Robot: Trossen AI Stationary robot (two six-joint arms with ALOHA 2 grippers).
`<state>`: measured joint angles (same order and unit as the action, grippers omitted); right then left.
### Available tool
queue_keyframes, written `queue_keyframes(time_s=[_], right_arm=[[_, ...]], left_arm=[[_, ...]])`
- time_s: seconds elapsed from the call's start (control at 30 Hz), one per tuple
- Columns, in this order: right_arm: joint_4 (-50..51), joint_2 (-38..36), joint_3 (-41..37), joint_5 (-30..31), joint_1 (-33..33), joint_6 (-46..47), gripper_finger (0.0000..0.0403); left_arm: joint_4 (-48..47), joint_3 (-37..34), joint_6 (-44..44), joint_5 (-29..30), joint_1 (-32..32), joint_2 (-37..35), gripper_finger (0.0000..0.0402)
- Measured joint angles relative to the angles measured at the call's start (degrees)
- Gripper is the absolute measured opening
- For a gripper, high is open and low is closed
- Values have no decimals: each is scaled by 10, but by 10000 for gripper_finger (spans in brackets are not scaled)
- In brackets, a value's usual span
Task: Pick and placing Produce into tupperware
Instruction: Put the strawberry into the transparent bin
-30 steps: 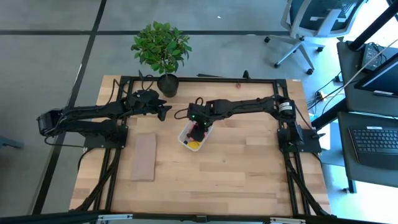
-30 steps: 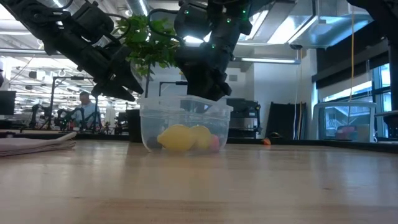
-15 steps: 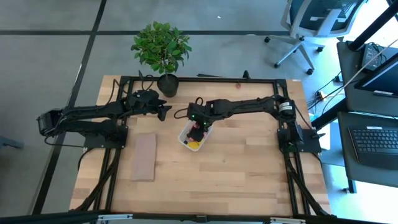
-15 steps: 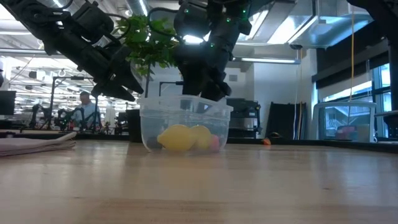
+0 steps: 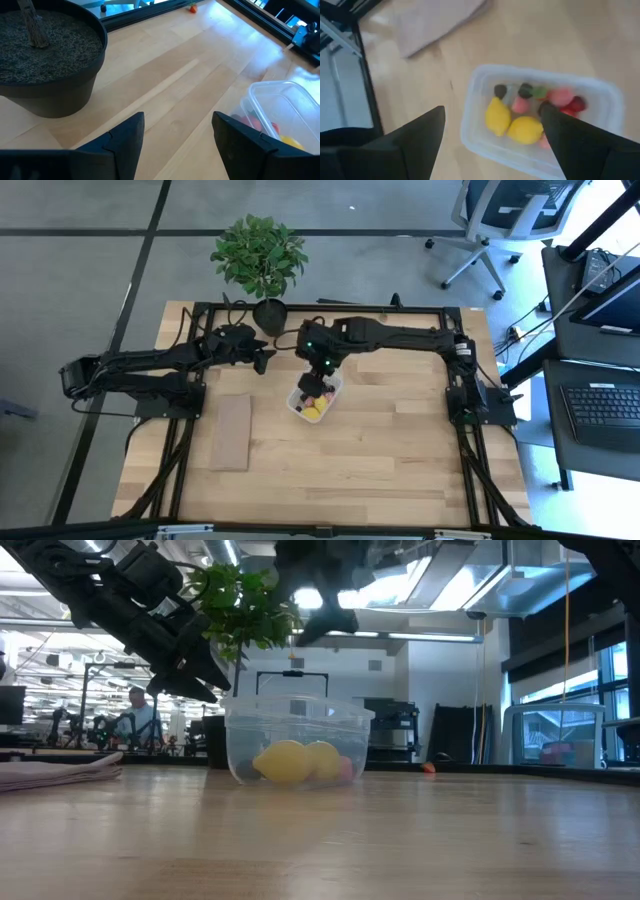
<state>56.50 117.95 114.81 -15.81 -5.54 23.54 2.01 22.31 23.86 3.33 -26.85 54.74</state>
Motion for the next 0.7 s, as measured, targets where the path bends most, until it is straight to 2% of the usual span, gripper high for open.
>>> queue_keyframes(time_s=[0.13,0.23,0.43,0.53,0.7], right_arm=[[75,0,63,74,-6,-47,331],[160,0,103,142,-34,-65,331],[330,0,149,159,-111,-37,331],[332,-2,144,188,-158,-30,331],[335,-4,142,188,-243,-29,331]], left_arm=[[3,0,0,0,0,0,225],[3,0,1,0,0,0,225],[2,0,16,0,1,0,225],[2,0,17,0,1,0,225],[0,0,30,0,8,0,225]])
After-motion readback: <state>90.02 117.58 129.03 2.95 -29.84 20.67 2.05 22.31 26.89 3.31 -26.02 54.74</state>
